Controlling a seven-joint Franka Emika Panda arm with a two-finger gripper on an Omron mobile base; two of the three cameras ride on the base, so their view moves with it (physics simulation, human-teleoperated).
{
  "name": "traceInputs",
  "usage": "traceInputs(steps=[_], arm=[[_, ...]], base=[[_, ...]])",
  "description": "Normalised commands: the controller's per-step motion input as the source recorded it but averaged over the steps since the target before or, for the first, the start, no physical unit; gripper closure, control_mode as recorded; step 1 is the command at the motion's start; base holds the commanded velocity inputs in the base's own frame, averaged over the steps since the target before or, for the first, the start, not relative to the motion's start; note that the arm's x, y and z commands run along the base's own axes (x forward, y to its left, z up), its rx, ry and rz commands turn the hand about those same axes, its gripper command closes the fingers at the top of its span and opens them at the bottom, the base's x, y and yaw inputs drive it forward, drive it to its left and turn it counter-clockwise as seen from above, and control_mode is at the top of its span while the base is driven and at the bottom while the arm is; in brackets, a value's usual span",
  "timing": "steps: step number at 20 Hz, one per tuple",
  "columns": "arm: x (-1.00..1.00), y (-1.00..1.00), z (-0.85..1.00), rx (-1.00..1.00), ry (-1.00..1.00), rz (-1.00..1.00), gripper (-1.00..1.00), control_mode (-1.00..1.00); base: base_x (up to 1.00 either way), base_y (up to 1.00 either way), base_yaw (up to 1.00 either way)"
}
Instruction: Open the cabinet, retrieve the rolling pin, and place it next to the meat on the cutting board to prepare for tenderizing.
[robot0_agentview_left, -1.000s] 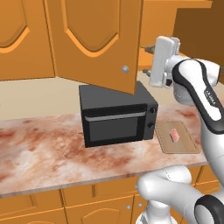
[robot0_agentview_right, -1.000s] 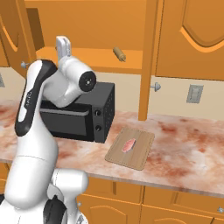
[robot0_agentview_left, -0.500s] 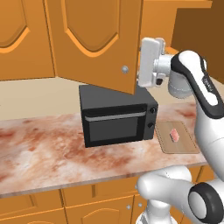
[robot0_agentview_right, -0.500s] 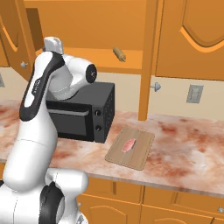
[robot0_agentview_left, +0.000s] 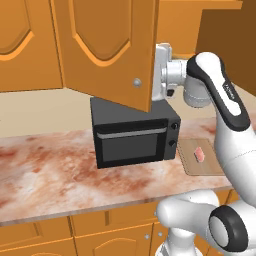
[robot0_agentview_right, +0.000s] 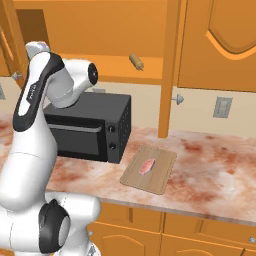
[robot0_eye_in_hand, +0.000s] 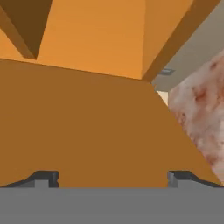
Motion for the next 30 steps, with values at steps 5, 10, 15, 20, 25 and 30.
traceInputs(steps=[5, 10, 15, 20, 25, 30], arm=[[-0.98, 0.85, 0.00, -0.16, -0.21, 0.17, -1.00, -1.00], [-0.72, 0.94, 0.00, -0.17, -0.16, 0.13, -1.00, -1.00], [-0.09, 1.00, -0.12, -0.26, -0.07, 0.06, -1.00, -1.00], [0.01, 0.91, -0.25, -0.29, -0.02, 0.04, -1.00, -1.00], [0.00, 0.00, -0.07, -0.09, -0.08, 0.01, -1.00, -1.00], [-0.19, -0.60, 0.01, -0.10, -0.25, -0.13, -1.00, -1.00]], base=[[0.00, 0.00, 0.00], [0.00, 0.00, 0.00], [0.00, 0.00, 0.00], [0.00, 0.00, 0.00], [0.00, 0.00, 0.00], [0.00, 0.00, 0.00]])
